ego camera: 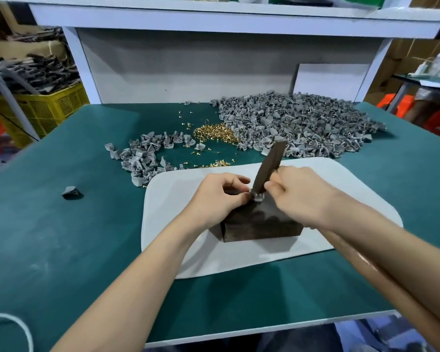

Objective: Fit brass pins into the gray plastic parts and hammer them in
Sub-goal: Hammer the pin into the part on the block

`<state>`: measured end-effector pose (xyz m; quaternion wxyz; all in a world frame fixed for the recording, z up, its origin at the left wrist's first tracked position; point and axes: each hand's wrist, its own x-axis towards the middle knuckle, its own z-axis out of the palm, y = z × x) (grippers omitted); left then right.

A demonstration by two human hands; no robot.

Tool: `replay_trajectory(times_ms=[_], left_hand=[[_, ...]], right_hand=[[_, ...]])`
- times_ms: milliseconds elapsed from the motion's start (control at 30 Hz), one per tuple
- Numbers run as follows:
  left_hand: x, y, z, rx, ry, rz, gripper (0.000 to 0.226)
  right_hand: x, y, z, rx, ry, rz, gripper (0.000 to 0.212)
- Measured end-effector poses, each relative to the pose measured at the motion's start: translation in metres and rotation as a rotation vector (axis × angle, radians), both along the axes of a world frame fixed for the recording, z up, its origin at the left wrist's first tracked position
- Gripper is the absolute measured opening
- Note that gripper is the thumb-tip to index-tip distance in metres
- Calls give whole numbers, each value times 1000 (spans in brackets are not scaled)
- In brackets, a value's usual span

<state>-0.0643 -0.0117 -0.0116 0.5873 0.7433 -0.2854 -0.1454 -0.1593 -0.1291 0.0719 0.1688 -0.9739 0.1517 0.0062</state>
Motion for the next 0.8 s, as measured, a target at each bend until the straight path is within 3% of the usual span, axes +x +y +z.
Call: replay_trajectory(times_ms=[167, 300, 467, 600, 733, 800], left_hand=[[0, -1, 0, 6, -31, -4, 19], [0, -1, -1, -7, 6, -6, 9], [-1, -1, -1, -16, 41, 5, 18], [0, -2, -3, -33, 121, 16, 19], [1, -2, -5, -43, 187, 17, 15], [2, -3, -6, -46, 199, 27, 15]], right_hand=[[-3, -5, 8, 35, -112, -32, 36], [-1, -5, -6, 62, -12, 23, 39], [22, -52, -1, 848, -238, -137, 32], [52, -87, -28, 1185, -126, -324, 33], [68, -96, -67, 1169, -59, -438, 31], [72, -99, -79, 991, -141, -430, 32]])
